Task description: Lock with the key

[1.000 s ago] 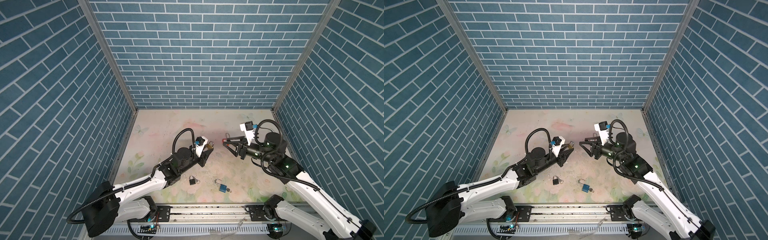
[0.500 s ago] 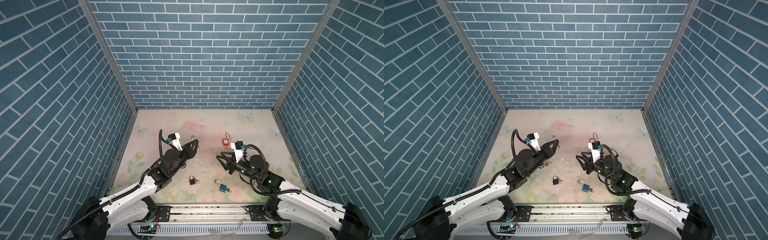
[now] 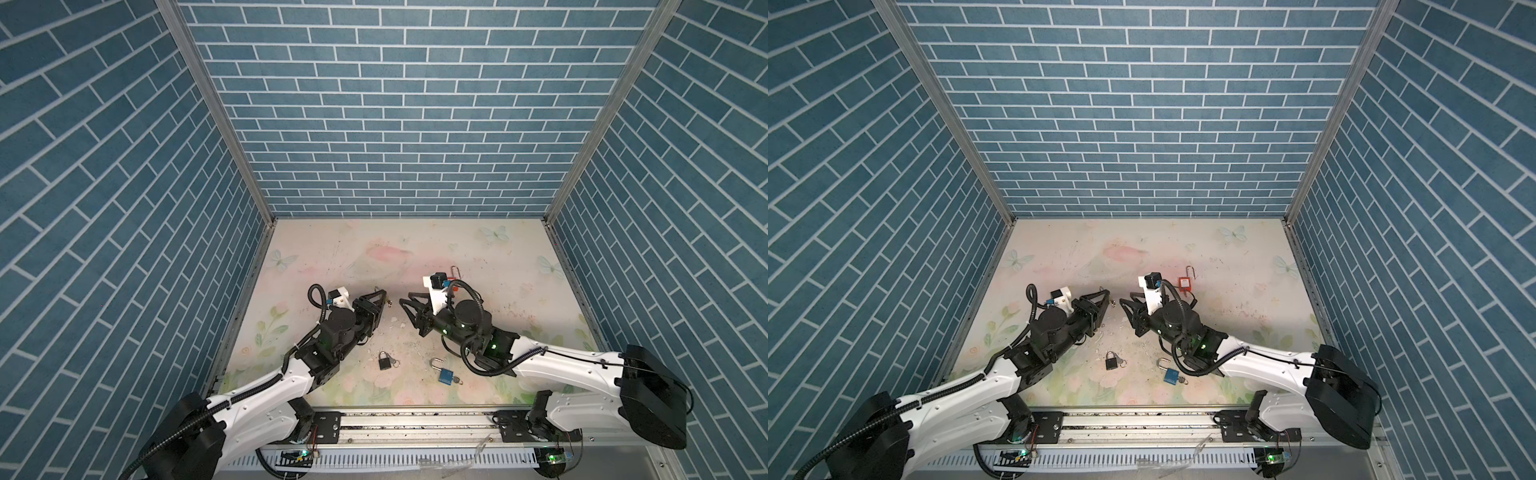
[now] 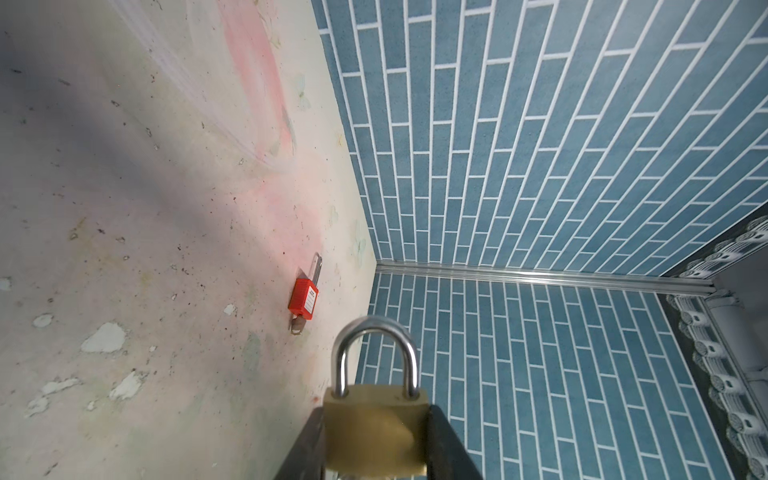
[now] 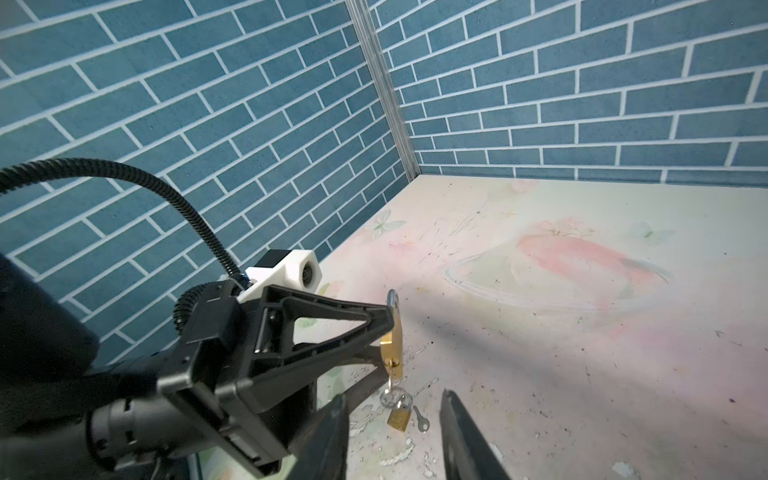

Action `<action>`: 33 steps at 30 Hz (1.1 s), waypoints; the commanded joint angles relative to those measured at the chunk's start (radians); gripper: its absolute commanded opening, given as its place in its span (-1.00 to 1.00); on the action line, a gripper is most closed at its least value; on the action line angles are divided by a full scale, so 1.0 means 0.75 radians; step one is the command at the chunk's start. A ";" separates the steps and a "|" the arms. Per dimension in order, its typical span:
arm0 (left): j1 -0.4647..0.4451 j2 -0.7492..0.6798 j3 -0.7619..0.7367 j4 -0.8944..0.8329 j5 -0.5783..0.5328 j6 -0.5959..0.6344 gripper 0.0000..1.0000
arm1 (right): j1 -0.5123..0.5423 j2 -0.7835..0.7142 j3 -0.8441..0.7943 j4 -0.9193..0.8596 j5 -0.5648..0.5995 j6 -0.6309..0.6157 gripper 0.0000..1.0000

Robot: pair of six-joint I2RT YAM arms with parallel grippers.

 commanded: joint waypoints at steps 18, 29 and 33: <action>0.062 -0.028 -0.038 0.092 0.042 -0.082 -0.94 | -0.006 0.273 0.183 -0.005 -0.147 0.071 -0.37; 0.062 -0.034 -0.037 0.079 0.054 -0.084 -0.94 | -0.035 0.296 0.176 0.032 -0.166 0.092 -0.62; 0.062 -0.028 -0.035 0.079 0.063 -0.084 -0.94 | -0.035 0.306 0.176 0.032 -0.179 0.094 -0.74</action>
